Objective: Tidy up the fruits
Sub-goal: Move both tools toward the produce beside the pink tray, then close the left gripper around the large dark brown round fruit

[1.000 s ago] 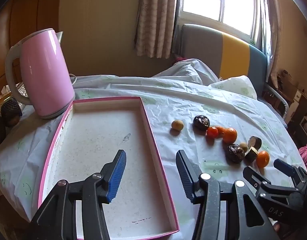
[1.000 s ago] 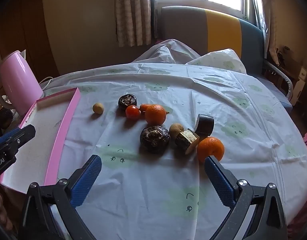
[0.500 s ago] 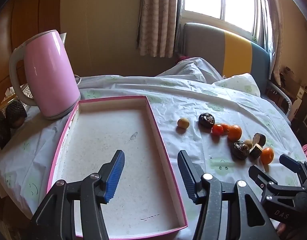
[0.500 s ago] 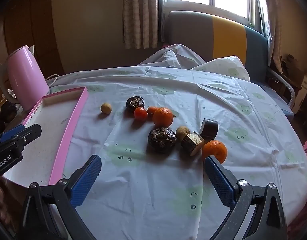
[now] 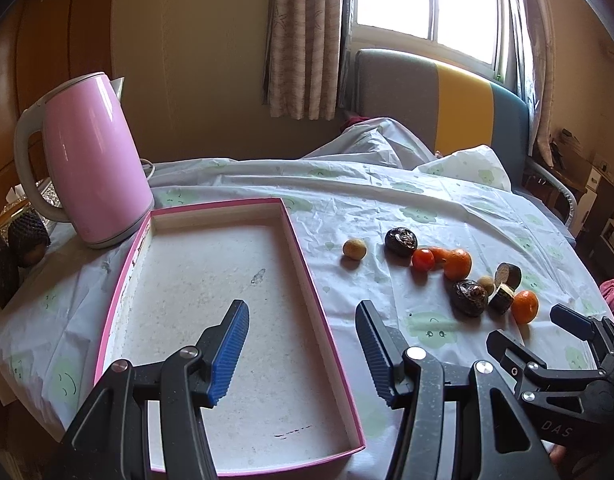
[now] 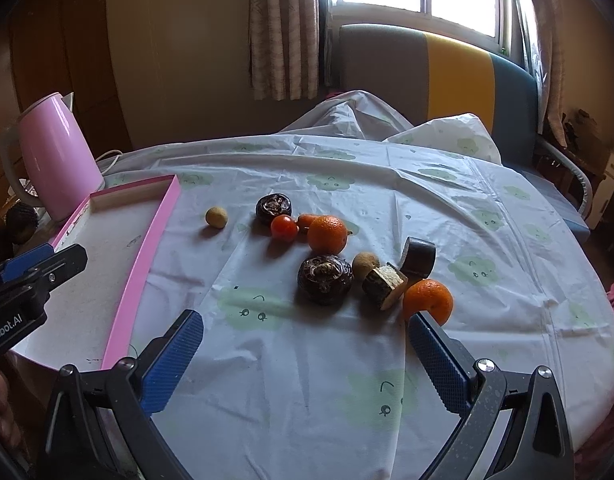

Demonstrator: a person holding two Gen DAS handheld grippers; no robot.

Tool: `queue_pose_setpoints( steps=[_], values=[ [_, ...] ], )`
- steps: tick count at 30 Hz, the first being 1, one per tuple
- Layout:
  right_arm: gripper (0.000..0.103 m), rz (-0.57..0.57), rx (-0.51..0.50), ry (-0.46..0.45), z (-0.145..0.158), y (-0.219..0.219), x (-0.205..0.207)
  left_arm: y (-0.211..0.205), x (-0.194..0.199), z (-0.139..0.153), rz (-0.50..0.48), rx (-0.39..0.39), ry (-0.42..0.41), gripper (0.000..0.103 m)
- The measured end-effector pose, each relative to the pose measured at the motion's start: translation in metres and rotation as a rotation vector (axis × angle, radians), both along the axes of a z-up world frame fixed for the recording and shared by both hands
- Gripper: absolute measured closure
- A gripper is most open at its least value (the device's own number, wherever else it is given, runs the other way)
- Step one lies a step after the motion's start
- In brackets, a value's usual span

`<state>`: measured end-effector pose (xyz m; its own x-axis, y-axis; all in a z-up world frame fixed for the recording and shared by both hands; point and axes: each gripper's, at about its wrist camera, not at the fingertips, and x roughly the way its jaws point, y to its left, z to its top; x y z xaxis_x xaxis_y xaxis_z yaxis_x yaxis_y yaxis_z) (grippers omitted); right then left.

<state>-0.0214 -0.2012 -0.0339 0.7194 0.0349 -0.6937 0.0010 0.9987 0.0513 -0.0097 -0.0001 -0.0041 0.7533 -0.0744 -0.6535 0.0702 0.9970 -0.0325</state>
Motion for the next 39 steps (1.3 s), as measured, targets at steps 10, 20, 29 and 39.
queue_pose_setpoints(
  steps=[10, 20, 29, 39],
  values=[
    [0.000, -0.018, -0.005, -0.022, 0.003, -0.005, -0.004, -0.004, -0.003, 0.004, -0.010, 0.003, -0.012, 0.046],
    [0.000, -0.043, -0.011, -0.021, 0.002, -0.014, -0.006, -0.006, -0.003, 0.005, -0.018, 0.004, -0.015, 0.046],
    [0.000, -0.080, -0.025, -0.026, -0.001, -0.030, -0.010, -0.010, -0.002, 0.002, -0.031, 0.007, -0.002, 0.042],
    [0.002, -0.136, -0.001, -0.024, -0.004, -0.068, -0.014, -0.018, 0.003, -0.004, -0.098, -0.033, 0.054, 0.038]
  ],
)
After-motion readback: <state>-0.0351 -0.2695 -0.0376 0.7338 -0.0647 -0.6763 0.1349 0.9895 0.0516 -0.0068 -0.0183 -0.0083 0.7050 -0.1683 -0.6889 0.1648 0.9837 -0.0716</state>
